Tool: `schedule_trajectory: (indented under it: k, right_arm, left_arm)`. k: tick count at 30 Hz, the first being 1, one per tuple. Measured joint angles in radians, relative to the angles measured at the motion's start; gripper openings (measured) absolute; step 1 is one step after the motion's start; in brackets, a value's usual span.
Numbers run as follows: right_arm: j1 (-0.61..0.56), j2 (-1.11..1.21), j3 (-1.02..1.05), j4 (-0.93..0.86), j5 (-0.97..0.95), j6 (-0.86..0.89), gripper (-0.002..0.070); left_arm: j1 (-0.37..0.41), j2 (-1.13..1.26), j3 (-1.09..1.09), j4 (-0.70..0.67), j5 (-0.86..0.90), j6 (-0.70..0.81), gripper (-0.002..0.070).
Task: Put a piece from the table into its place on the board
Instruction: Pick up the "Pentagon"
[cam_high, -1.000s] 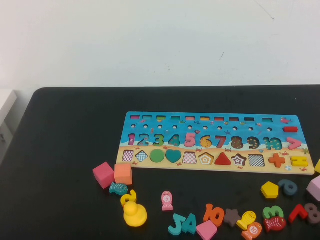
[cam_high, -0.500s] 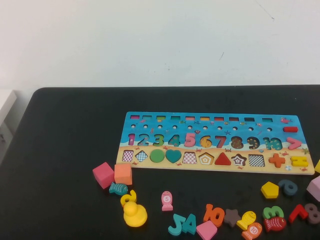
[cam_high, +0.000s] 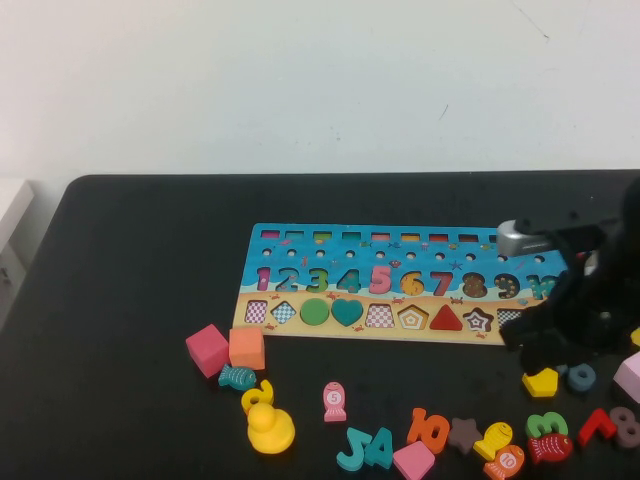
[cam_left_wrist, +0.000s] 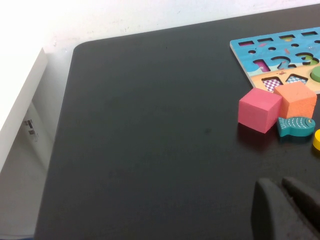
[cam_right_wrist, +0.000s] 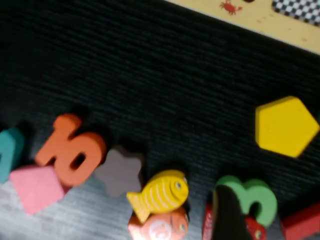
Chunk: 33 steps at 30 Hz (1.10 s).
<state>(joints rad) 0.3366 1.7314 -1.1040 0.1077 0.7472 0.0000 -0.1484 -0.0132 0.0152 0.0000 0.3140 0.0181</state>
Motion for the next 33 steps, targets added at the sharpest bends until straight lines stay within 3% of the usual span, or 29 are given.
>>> schedule_trajectory:
  k: [8,20,33]
  right_arm:
    - [0.002,0.174,-0.07,-0.016,0.023,0.046,0.0454]
    - [0.002,0.246,-0.085,-0.138,0.013,0.207,0.046]
    - [0.004,0.246,-0.088,-0.128,-0.054,0.221,0.046]
  left_arm:
    - [0.0,0.0,0.0,0.0,0.0,0.0,-0.0001]
    - [0.0,0.0,0.0,0.0,0.002,0.0,-0.0001]
    - [0.0,0.0,0.0,0.0,0.002,0.0,-0.0001]
